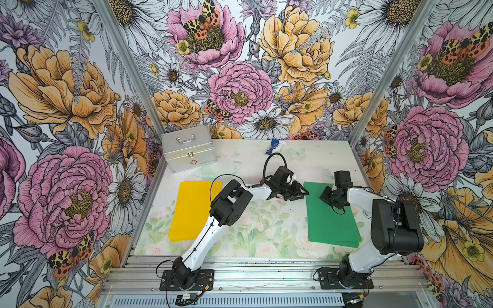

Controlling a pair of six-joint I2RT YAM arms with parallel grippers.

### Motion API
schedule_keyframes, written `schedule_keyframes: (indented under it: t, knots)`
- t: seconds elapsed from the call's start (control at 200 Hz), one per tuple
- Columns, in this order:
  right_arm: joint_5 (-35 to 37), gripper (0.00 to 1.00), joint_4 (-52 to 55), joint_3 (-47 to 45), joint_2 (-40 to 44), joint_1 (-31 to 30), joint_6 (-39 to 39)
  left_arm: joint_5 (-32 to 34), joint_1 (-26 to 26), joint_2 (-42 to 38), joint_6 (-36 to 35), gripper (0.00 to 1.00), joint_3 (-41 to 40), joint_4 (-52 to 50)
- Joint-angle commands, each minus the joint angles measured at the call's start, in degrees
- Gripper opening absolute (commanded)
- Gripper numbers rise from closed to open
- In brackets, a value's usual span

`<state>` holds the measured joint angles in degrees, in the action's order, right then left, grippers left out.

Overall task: Sort the scattered colored papers by color
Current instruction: Place the colored paper, then reset both arms

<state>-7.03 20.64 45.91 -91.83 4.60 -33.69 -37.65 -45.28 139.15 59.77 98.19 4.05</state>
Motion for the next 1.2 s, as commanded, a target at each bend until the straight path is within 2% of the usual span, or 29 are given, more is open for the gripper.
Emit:
schedule_keyframes:
  t: [0.0, 0.23, 0.29, 0.315, 0.33, 0.375, 0.47, 0.505, 0.6, 0.691, 0.796, 0.891, 0.966, 1.016, 1.061, 1.111, 1.196]
  knots:
    - [-0.36, 0.00, -0.87, -0.29, -1.15, 0.45, -1.02, 3.19, 1.36, -6.96, -6.03, 0.54, -1.13, -6.43]
    - [-0.70, 0.00, -0.86, 0.01, -0.52, 0.42, -1.02, 11.18, 2.72, -17.96, -17.33, 0.66, -4.20, -18.99]
    - [-1.54, 0.00, -0.73, 0.30, 0.27, 0.46, -0.96, 13.17, 3.36, -20.99, -19.95, 0.80, -5.84, -21.10]
    - [-2.30, 0.00, -0.74, 0.51, 0.68, 0.47, -0.71, 13.69, 3.60, -22.11, -20.95, 0.96, -6.28, -21.80]
    - [-2.86, 0.00, -0.71, 0.68, 0.91, 0.37, -0.51, 14.11, 3.80, -22.77, -21.49, 0.98, -6.43, -22.46]
    - [-4.11, 0.00, -0.76, 1.24, 1.81, 0.37, -0.24, 15.92, 4.26, -24.67, -23.30, 0.98, -6.82, -24.80]
    - [-5.01, 0.15, -0.58, 2.32, 4.73, 0.15, 0.10, 20.70, 5.55, -28.49, -27.04, 0.98, -7.17, -30.18]
    - [-5.10, 0.23, -0.51, 2.95, 5.87, 0.15, 0.28, 22.54, 6.26, -30.08, -28.24, 0.98, -7.34, -31.96]
    - [-5.48, 0.53, -0.61, 4.96, 8.09, 0.01, 1.08, 24.84, 8.65, -34.13, -29.84, 0.98, -9.41, -33.43]
    - [-7.21, 0.67, -0.54, 7.64, 7.99, -0.13, 2.88, 26.58, 10.99, -38.52, -30.94, 0.98, -11.45, -33.76]
    - [-8.73, 0.74, -1.69, 9.56, 8.09, -0.72, 4.21, 33.25, 13.45, -42.90, -32.19, 0.98, -13.45, -34.73]
    - [-12.04, 0.77, -10.22, 7.06, 9.62, -1.10, 2.92, 39.99, 15.48, -45.88, -31.50, 0.98, -15.48, -34.72]
    - [-12.47, 0.88, -16.35, 5.23, 11.05, -1.96, 1.81, 44.91, 17.04, -47.71, -32.31, 0.98, -16.98, -34.65]
    - [-11.41, 0.99, -18.53, 4.62, 11.92, -2.72, 2.47, 47.63, 18.43, -48.92, -33.21, 0.98, -17.93, -34.74]
    - [-9.95, 0.99, -19.54, 4.08, 12.97, -3.29, 3.38, 49.21, 19.97, -50.44, -33.89, 0.98, -19.10, -34.67]
    - [-9.99, 1.00, -21.95, 2.36, 14.61, -3.69, 5.43, 54.03, 21.47, -52.41, -33.47, 0.98, -21.35, -33.46]
    - [-9.58, 1.00, -32.38, -3.82, 19.16, -4.15, 6.31, 57.57, 23.70, -56.08, -35.61, 0.98, -27.76, -26.38]
